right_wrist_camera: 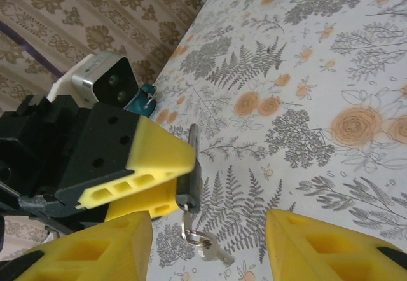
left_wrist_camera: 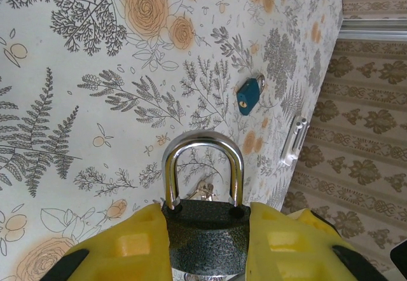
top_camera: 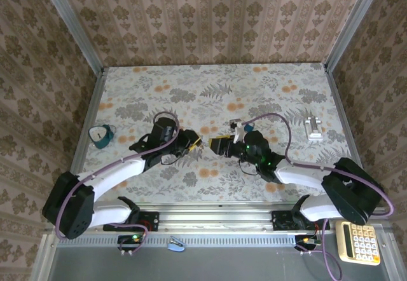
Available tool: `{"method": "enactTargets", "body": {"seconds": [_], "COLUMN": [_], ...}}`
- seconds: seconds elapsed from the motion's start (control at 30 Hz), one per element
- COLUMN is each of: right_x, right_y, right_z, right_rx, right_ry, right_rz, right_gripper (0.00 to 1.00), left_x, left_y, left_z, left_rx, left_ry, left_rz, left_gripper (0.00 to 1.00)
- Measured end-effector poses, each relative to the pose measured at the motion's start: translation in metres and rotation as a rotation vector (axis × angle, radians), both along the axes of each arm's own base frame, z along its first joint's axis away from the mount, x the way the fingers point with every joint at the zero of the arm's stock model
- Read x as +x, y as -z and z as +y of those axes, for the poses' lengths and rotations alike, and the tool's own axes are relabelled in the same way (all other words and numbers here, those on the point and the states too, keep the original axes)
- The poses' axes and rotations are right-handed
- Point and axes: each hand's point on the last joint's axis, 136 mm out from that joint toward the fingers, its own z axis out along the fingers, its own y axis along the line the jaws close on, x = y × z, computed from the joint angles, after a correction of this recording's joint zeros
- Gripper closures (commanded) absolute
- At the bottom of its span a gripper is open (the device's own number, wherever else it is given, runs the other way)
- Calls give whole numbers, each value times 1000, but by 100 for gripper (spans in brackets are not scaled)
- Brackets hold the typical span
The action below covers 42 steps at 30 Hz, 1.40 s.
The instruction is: Unlock with the key
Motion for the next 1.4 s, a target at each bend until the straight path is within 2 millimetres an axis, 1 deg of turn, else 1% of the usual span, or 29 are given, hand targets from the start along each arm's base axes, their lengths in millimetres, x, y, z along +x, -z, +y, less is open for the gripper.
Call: {"method": "enactTargets", "body": {"seconds": [0.13,0.23,0.33,0.53,0.77,0.87,1.0,1.13,1.23,1.4], "right_x": [3,5,6,5,9,10,12,14,15,15], "right_y": [7,15,18,17,18,18,16,15,15,14], "right_z": [6,9,12,24,32,33,35,38,39,39], "right_rx": [12,9,10,25,34,37,44,53,59,63], "right_ry": [-10,-10,-15,-46,-56,-57,-58,-62,-61,-60], "right_rz": [5,24,27,21,18,17,11,10,10,10], "right_gripper": [50,51,52,52,56,59,66,66,63,71], "left_x": [-1,0,1,1,0,2,5,7,9,9], "left_y": [3,0,-2,-3,-3,-2,-3,-4,-5,-4], "left_z": [-3,-4,-6,-8,-10,-11,-10,-9,-8,-8], "left_rx": [1,-8,-18,-25,-25,-27,-32,-36,-40,-45], "left_ry": [4,2,1,5,8,2,-16,-35,-46,-53], "left_rz": [12,10,4,4,3,2,0,-1,0,5], "left_gripper": [87,87,87,86,86,86,86,86,86,86]}}
